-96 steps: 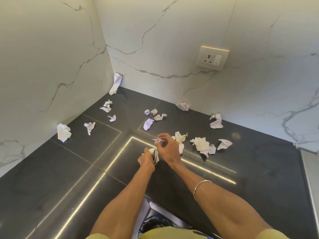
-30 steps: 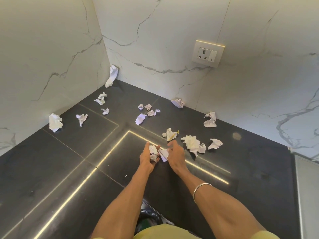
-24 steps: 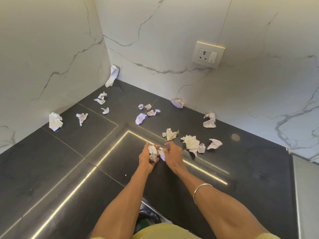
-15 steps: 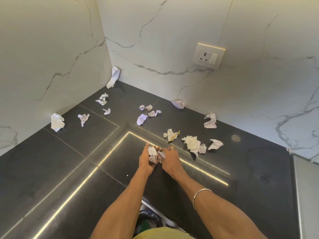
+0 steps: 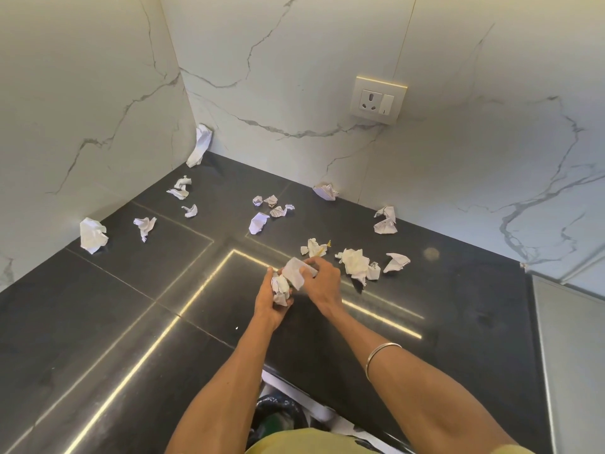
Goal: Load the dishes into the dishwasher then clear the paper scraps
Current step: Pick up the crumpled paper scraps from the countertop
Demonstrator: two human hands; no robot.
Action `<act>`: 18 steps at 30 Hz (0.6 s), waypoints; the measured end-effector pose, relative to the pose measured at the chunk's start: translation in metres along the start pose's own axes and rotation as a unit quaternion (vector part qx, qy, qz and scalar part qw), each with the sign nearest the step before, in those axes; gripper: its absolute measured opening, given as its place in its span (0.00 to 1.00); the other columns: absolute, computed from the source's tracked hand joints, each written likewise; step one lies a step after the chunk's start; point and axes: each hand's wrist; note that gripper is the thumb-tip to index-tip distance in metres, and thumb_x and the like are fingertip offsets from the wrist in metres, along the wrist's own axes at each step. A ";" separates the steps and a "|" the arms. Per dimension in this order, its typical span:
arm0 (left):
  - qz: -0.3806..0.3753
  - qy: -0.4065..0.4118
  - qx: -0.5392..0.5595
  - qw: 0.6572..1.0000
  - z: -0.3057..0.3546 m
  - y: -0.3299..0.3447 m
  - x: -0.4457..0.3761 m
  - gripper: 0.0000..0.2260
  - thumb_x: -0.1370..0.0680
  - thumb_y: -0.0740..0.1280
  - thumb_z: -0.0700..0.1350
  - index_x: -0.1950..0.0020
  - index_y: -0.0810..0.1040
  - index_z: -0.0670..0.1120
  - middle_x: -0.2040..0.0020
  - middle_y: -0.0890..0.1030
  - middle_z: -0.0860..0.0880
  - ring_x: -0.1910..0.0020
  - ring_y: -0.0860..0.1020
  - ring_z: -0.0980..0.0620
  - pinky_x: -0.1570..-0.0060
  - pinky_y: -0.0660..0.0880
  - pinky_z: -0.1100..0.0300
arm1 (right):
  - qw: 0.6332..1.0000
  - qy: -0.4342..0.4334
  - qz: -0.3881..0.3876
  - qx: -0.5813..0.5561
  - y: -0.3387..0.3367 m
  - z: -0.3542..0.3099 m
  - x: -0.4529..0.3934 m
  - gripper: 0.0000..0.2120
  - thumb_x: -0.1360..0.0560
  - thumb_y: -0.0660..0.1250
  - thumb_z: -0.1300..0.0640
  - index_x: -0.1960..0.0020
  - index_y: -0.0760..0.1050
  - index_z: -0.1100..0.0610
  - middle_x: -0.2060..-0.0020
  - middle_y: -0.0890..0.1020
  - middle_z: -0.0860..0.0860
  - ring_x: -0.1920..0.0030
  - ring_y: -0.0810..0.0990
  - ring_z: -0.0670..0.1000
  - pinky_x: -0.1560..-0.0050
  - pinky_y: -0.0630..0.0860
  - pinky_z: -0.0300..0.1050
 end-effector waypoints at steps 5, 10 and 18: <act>-0.022 -0.005 -0.003 1.000 -0.002 -0.007 0.002 0.15 0.21 0.64 0.58 0.51 0.81 0.47 0.59 0.83 0.46 0.63 0.82 0.50 0.61 0.75 0.57 | 0.998 -0.034 -0.056 0.005 0.022 -0.003 0.019 0.08 0.24 0.70 0.49 0.54 0.85 0.51 0.65 0.84 0.44 0.65 0.82 0.41 0.66 0.77 0.34; -0.081 -0.008 -0.028 0.996 0.000 -0.016 0.011 0.16 0.20 0.62 0.59 0.51 0.80 0.48 0.64 0.82 0.46 0.71 0.78 0.52 0.72 0.68 0.62 | 0.993 -0.056 -0.034 0.094 0.034 0.008 0.023 0.13 0.23 0.65 0.41 0.53 0.86 0.46 0.68 0.80 0.44 0.63 0.76 0.45 0.71 0.70 0.36; -0.019 0.000 -0.035 0.999 -0.004 -0.012 0.001 0.12 0.25 0.70 0.56 0.57 0.80 0.47 0.62 0.79 0.45 0.70 0.76 0.51 0.74 0.67 0.60 | 0.994 -0.056 -0.065 0.065 0.018 -0.009 0.017 0.07 0.29 0.75 0.54 0.55 0.77 0.48 0.72 0.80 0.42 0.70 0.79 0.39 0.67 0.73 0.31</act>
Point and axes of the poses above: each hand's wrist, its own x-axis away from the middle knuckle, its own y-axis out of the palm, z = x × y
